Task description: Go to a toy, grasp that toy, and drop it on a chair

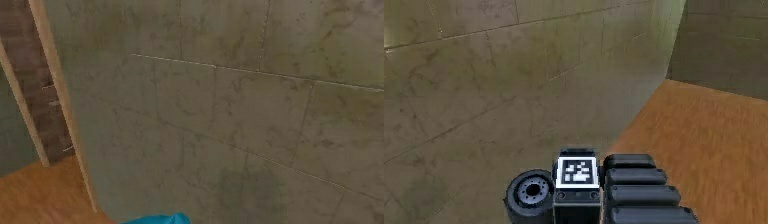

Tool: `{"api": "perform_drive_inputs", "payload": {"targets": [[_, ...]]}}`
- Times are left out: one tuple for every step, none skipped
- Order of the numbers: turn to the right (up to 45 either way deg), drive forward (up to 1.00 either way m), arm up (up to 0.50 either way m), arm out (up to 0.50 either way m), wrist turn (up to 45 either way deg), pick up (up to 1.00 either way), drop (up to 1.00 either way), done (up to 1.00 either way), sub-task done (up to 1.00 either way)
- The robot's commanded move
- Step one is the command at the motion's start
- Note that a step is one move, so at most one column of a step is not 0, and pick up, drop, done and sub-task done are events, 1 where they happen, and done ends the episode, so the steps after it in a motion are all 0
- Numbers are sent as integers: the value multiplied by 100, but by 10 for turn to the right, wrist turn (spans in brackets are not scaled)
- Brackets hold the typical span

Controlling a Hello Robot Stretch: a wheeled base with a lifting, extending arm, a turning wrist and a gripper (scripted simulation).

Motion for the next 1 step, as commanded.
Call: {"api": "perform_drive_inputs", "payload": {"targets": [[-450, 0, 0, 0, 0, 0, 0, 0, 0]]}}
